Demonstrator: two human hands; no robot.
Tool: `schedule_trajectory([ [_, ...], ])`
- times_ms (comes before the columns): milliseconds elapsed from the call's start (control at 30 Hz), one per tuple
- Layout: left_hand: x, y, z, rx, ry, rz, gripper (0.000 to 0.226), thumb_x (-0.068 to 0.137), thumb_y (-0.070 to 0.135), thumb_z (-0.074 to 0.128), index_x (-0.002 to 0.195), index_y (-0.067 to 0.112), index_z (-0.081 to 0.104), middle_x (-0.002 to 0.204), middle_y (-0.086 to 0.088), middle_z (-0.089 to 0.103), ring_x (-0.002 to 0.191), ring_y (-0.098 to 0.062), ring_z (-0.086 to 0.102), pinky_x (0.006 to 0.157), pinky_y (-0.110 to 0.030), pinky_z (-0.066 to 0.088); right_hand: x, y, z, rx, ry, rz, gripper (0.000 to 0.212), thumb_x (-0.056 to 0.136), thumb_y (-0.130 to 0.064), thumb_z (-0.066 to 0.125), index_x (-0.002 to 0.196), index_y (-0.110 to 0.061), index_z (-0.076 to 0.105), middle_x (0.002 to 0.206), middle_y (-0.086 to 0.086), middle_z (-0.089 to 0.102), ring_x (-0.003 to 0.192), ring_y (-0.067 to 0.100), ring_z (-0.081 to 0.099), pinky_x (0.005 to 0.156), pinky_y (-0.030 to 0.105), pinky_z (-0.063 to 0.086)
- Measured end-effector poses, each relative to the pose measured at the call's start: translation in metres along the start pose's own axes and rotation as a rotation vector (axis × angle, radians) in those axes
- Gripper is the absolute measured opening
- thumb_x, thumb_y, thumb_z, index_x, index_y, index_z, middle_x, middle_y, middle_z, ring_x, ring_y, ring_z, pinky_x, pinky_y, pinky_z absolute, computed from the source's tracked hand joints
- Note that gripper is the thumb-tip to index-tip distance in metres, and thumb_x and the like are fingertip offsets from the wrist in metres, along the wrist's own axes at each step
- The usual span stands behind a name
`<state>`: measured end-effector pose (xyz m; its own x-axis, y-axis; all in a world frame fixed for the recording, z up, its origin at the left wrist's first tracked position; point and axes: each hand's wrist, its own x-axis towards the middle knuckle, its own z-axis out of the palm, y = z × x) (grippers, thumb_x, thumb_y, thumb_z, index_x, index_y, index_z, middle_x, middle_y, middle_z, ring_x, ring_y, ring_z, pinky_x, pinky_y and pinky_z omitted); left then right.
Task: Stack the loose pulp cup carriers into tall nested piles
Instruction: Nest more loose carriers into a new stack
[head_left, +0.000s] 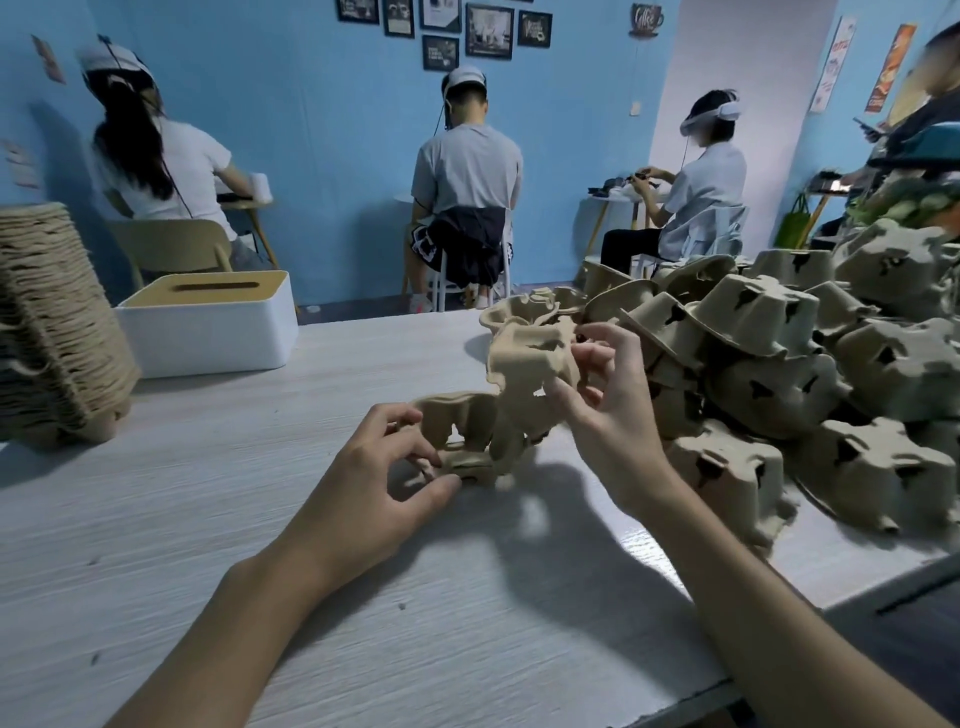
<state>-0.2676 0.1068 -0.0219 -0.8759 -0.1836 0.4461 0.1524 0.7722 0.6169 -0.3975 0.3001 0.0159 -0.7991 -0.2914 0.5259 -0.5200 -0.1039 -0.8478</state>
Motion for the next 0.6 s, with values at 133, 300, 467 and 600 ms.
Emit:
schedule_trajectory([
  [133, 0.001, -0.002, -0.004, 0.027, 0.026, -0.001, 0.014, 0.082, 0.035, 0.078, 0.081, 0.031, 0.064, 0.127, 0.015, 0.048, 0.117, 0.013, 0.047, 0.09, 0.0, 0.03, 0.0, 0.012, 0.001, 0.03, 0.04, 0.037, 0.058, 0.088, 0.007, 0.065, 0.133, -0.013, 0.035, 0.1, 0.004, 0.054, 0.086, -0.003, 0.057, 0.076, 0.021, 0.053],
  [300, 0.002, -0.003, -0.009, 0.069, 0.022, -0.001, 0.015, 0.083, 0.037, 0.076, 0.081, 0.033, 0.062, 0.128, 0.014, 0.048, 0.12, 0.005, 0.049, 0.092, -0.005, 0.031, -0.003, 0.022, -0.008, -0.169, -0.042, 0.076, 0.08, 0.085, 0.004, 0.069, 0.144, -0.031, 0.026, 0.113, 0.01, 0.046, 0.102, 0.004, 0.054, 0.093, 0.027, 0.051],
  [467, 0.0, -0.005, -0.01, 0.064, 0.023, -0.024, 0.014, 0.083, 0.037, 0.076, 0.08, 0.034, 0.063, 0.127, 0.014, 0.049, 0.122, 0.001, 0.05, 0.093, -0.008, 0.032, -0.01, 0.023, -0.012, -0.37, -0.307, 0.021, 0.105, 0.08, 0.013, 0.062, 0.142, -0.058, 0.015, 0.138, -0.006, 0.016, 0.121, -0.009, 0.033, 0.109, 0.018, 0.038],
  [600, 0.0, -0.006, -0.012, 0.059, 0.028, -0.035, 0.014, 0.082, 0.036, 0.077, 0.079, 0.034, 0.063, 0.127, 0.014, 0.049, 0.122, 0.0, 0.05, 0.095, -0.013, 0.033, -0.015, 0.019, -0.015, -0.448, -0.391, 0.044, 0.086, 0.081, -0.016, 0.073, 0.137, -0.06, 0.025, 0.143, -0.017, 0.012, 0.125, 0.01, 0.033, 0.109, 0.033, 0.038],
])
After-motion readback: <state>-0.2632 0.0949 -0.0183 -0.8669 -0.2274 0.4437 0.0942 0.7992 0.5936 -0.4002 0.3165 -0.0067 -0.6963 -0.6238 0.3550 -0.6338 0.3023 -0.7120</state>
